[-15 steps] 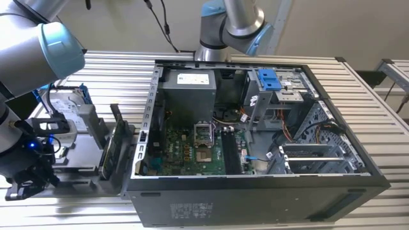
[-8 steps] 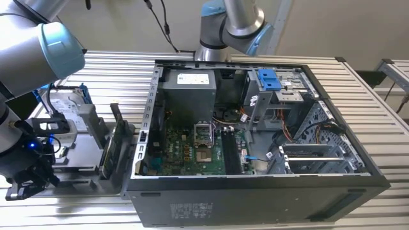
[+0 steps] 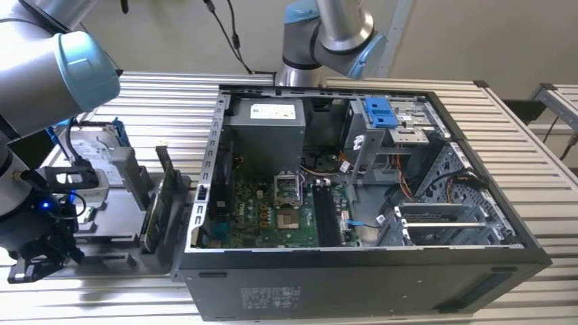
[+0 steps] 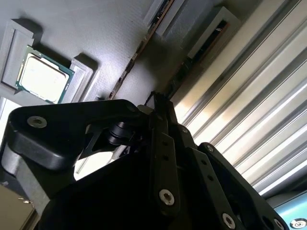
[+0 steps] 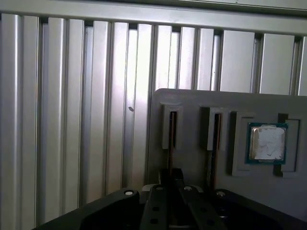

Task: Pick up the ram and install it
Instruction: 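Pick up the ram and move it above insertion slot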

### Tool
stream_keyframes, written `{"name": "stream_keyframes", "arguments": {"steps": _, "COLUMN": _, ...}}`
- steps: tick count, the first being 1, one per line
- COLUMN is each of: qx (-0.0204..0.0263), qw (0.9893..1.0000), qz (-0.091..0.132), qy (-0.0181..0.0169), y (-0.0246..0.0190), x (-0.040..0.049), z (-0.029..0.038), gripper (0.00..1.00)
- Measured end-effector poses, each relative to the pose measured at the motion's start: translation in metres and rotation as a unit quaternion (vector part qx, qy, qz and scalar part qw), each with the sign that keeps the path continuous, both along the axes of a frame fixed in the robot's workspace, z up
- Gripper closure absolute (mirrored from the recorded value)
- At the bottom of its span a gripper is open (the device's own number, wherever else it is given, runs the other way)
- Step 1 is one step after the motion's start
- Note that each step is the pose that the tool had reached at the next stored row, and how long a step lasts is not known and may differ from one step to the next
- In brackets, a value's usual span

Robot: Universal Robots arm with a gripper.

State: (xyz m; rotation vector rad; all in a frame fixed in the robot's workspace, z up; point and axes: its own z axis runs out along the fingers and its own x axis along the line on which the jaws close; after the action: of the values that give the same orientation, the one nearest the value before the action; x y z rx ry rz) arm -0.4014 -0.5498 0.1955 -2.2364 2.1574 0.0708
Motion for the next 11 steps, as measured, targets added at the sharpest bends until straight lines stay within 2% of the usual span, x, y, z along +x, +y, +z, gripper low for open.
{"name": "stream_keyframes", "arguments": {"steps": 5, "qx": 0.0002, "qw": 1.0, "qz": 0.0, "qy": -0.0002, "y": 0.0, "x": 0.0, "z": 0.0009, "gripper": 0.86}}
{"name": "stream_keyframes", "arguments": {"steps": 11, "qx": 0.0, "qw": 1.0, "qz": 0.0, "qy": 0.0, "y": 0.0, "x": 0.0, "z": 0.0072, "gripper": 0.86}}
